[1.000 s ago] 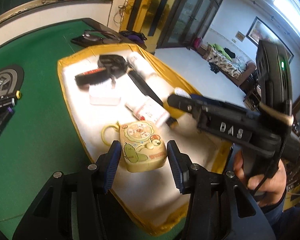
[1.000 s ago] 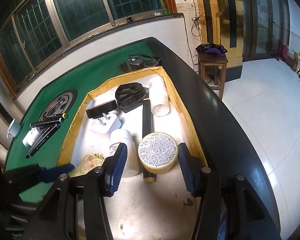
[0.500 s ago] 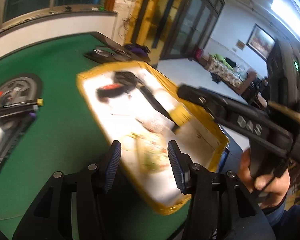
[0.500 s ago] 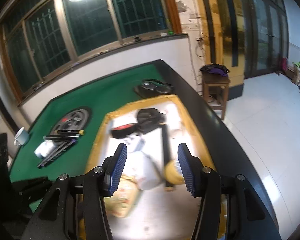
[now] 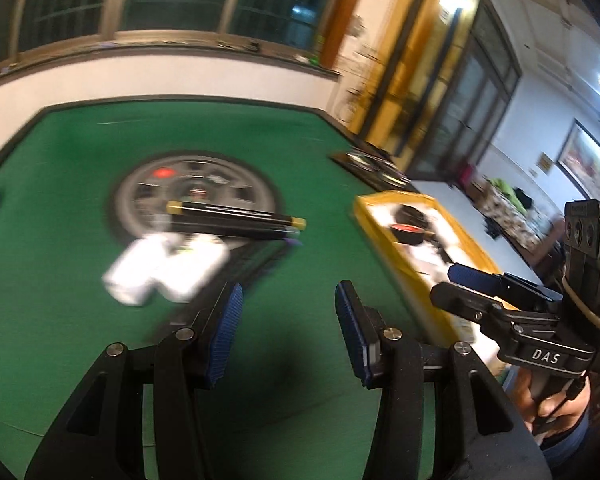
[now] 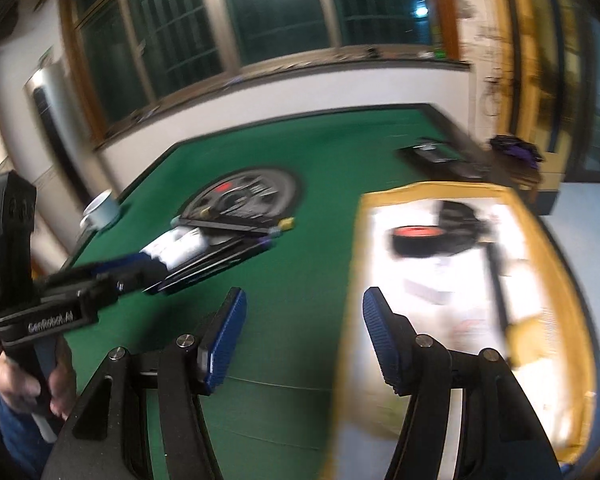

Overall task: Organize rigid objects
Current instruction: 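Move both grippers back over the table objects, then grasp the small white bottle with the left gripper while the right gripper reaches toward the markers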

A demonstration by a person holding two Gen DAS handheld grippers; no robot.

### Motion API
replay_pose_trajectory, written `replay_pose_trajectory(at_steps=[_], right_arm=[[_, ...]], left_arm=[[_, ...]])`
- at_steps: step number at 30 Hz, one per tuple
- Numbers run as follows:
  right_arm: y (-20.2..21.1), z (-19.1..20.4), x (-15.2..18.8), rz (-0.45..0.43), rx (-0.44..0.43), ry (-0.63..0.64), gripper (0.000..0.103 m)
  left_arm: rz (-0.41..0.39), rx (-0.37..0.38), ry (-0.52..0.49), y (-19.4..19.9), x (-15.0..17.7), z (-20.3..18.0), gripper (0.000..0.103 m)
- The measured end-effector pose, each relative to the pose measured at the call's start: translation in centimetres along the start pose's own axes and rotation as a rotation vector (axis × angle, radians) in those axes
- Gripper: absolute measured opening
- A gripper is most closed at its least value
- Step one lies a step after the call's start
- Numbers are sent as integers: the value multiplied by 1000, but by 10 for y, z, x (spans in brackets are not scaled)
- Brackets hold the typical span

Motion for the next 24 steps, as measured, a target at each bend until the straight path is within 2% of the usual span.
replay_pose_trajectory(at_steps=[3,5,6,7,10,14,18,21,24], right_arm=[[-34,27,-10,40,-48,21,55],[-56,44,-31,40,-80,20,55],[-66,52,-46,22,-93,33,55],[-77,56,-60,7,-65,46,55],[-94,58,-80,-71,-61,50,55],[-105,39,-68,-66,-40,51,55],[-100,15,-71,-64,-76,-49,55],[-95,9,-73,-73,-79,-70,55],[-93,13,-76,-80,-89,-67,55]], left_arm=[[3,-61,56,-2,1,40,47],[7,-93,83,-3,0,58,47],[5,-107,90,-2,0,66,47],[5,-118,87,-2,0,73,47],[28,-160,37,-4,2,87,47],[95,-146,-44,-24,-1,88,47],[167,-104,-109,-51,-8,81,47],[214,-145,-128,-69,-12,83,47],[239,-140,-150,-79,-13,82,47]])
Point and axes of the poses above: each gripper's, at about its wrist camera, not at the fingertips, and y roughly against the way its jaws point, z to its left, x to its underside, the point moved 8 cm from there along -y, roughly the way its jaws point, and after that the axes turned 9 degrees about -x, right-handed, at the moved point
